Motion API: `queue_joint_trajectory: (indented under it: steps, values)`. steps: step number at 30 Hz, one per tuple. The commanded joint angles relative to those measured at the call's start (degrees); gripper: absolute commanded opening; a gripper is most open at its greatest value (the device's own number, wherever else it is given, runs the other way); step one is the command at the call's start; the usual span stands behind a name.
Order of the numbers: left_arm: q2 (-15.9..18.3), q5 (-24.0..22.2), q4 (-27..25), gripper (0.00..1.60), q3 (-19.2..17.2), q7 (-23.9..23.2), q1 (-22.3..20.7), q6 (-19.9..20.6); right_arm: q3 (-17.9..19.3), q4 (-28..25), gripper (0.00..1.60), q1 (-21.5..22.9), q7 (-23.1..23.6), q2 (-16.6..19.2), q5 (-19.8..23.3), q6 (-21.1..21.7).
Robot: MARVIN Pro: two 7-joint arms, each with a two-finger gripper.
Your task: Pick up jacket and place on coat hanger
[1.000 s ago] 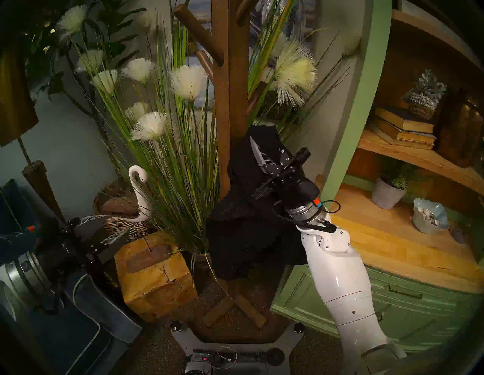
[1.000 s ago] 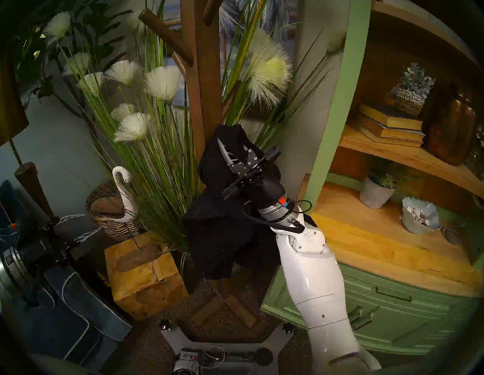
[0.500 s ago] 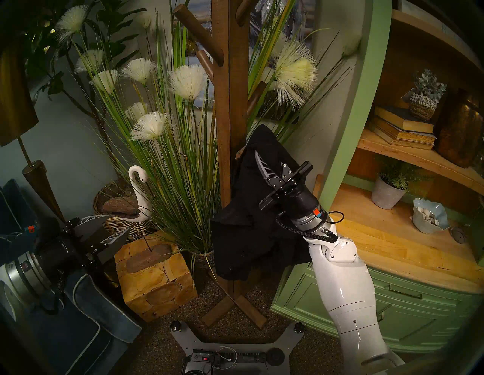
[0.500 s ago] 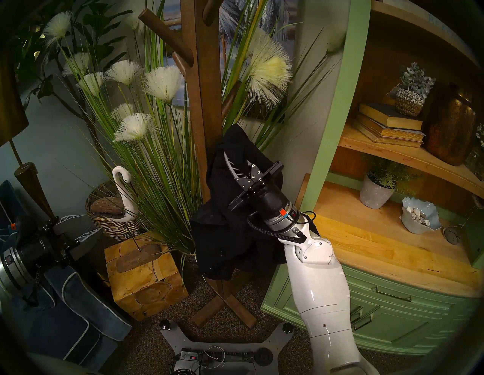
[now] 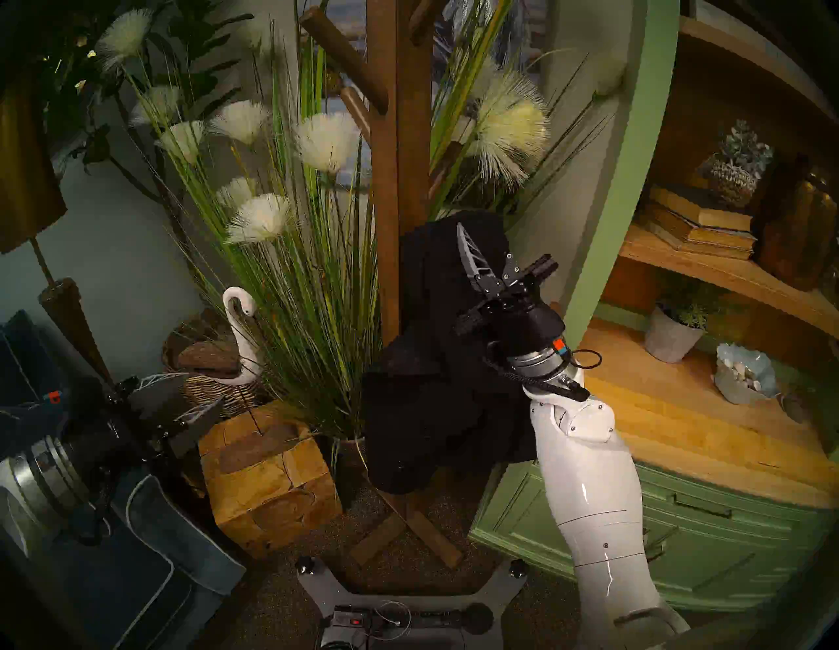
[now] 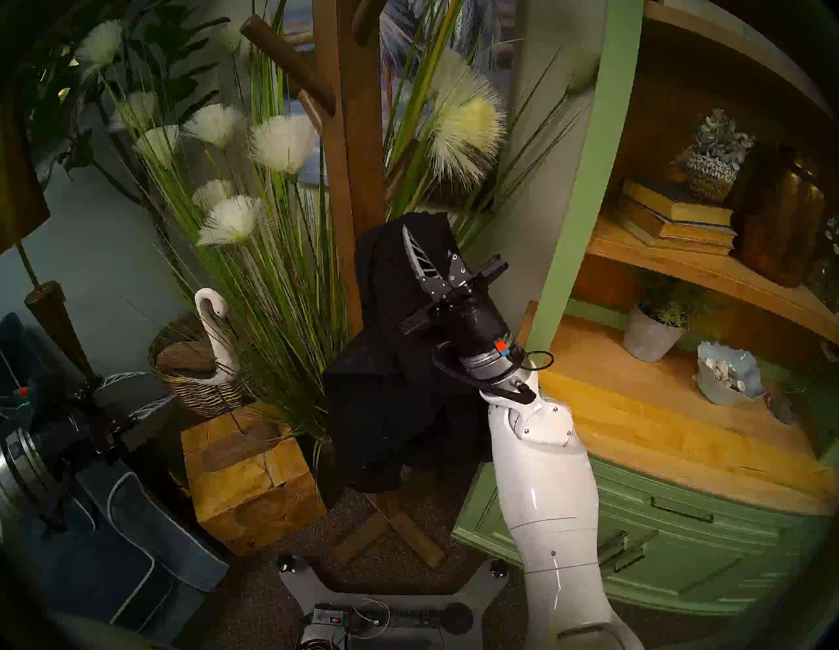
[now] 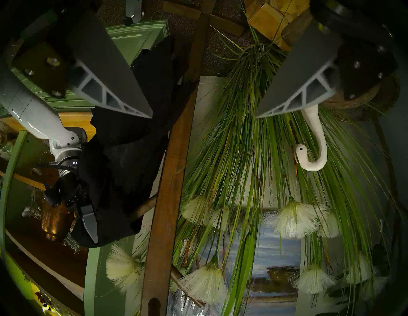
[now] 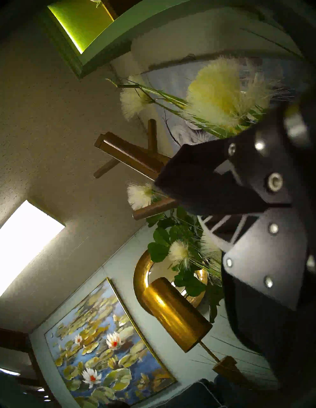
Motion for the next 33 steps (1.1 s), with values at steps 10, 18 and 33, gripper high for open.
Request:
queue_joint_trajectory:
  steps: [10,18,33]
  values:
    - [0.1,-1.1,-0.9,1.6,-0.2,-1.1,0.0,0.0,0.7,-1.6,0.0,-0.6,0.8,0.0,-5.3,-0.1]
    - [0.1,-1.1,-0.9,1.6,-0.2,-1.1,0.0,0.0,2.8,-1.5,0.0,-3.9,1.5,2.9,-4.6,-0.1]
    - [0.1,-1.1,-0.9,1.6,-0.1,-1.1,0.0,0.0,6.9,-0.4,1.49,-10.3,0.7,4.6,-0.6,-0.1]
